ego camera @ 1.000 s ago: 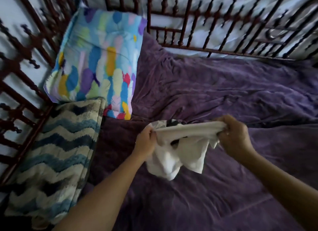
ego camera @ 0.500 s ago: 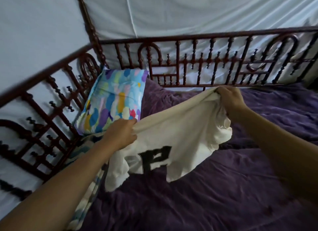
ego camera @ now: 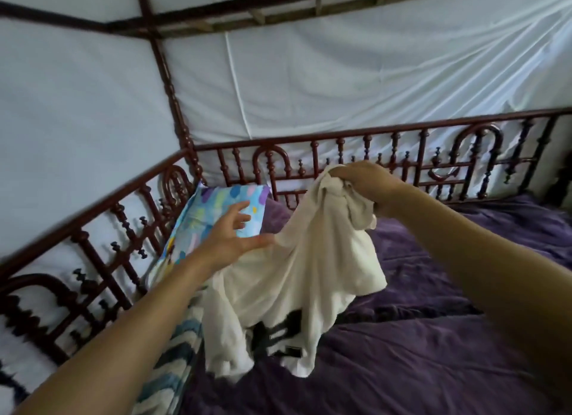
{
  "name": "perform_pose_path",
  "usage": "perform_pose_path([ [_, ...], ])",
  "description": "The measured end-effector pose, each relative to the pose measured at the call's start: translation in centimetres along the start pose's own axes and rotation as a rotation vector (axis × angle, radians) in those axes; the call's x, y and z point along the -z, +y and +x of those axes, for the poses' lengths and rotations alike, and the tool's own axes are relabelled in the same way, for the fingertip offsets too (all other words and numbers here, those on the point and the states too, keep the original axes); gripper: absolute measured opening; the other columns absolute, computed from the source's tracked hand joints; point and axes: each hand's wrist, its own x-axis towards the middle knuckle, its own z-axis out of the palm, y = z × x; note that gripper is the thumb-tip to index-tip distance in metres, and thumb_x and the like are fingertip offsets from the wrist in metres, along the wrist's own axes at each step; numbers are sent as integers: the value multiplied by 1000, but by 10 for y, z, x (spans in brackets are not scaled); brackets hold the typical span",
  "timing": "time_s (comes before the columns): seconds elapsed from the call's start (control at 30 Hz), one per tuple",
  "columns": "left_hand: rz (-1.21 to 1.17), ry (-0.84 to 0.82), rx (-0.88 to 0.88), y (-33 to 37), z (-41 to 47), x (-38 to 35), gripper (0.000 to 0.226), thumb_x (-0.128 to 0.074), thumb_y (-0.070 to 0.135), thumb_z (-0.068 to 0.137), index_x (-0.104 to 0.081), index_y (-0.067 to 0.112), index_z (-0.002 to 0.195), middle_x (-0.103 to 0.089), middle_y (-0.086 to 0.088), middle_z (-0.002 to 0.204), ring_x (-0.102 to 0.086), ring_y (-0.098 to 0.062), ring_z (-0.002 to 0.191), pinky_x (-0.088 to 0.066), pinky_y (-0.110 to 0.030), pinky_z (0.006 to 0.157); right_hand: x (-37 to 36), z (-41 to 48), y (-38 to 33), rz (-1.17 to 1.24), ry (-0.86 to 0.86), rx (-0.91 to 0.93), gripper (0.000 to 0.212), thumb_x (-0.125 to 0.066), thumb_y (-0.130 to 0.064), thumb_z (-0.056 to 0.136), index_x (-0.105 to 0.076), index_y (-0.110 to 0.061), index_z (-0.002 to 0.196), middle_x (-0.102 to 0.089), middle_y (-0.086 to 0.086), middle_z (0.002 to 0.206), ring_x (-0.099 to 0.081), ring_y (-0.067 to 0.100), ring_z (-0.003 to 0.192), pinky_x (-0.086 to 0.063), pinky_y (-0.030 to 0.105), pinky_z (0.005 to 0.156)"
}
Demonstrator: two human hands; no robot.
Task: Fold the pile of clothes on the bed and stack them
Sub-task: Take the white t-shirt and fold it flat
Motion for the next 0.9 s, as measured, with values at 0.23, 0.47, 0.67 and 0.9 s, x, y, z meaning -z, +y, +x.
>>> perform_pose_path([
  [0.23,-180,-8,-32,37,14,-53,17,-65,25,86,-72,10,87,-73,-2,85,-66,-18,83,-51,-33,72,-18,2,-5,46,-73,58,21,-70,-19,84,-72,-2,96,-70,12,85,-67,24,74,-54,34,71],
  [0.47,-288,326,-56,89,41,-33,22,-50,22,86,-67,24,71,-68,7,73,-63,-6,68,-46,-24,55,-14,-62,136,143,-341,-253,79,-71,-63,65,-47,-37,135,-59,-2,133,-55,23,122,-40,49,105],
  [0.67,-434,416,97,107,50,-25,19,-45,23,92,-60,15,85,-65,-5,91,-60,-22,83,-48,-30,68,-99,-94,179,-259,-119,-63,34,-79,-31,75,-62,-33,105,-70,-17,98,-64,-3,91,-51,19,77],
  [0.9,-101,599,30,39,44,62,20,-46,11,88,-62,14,77,-60,-5,82,-54,-14,65,-40,-24,54,-46,-51,140,-286,382,-60,34,-47,-1,85,-51,-17,55,-49,-6,53,-44,11,51,-35,27,49],
])
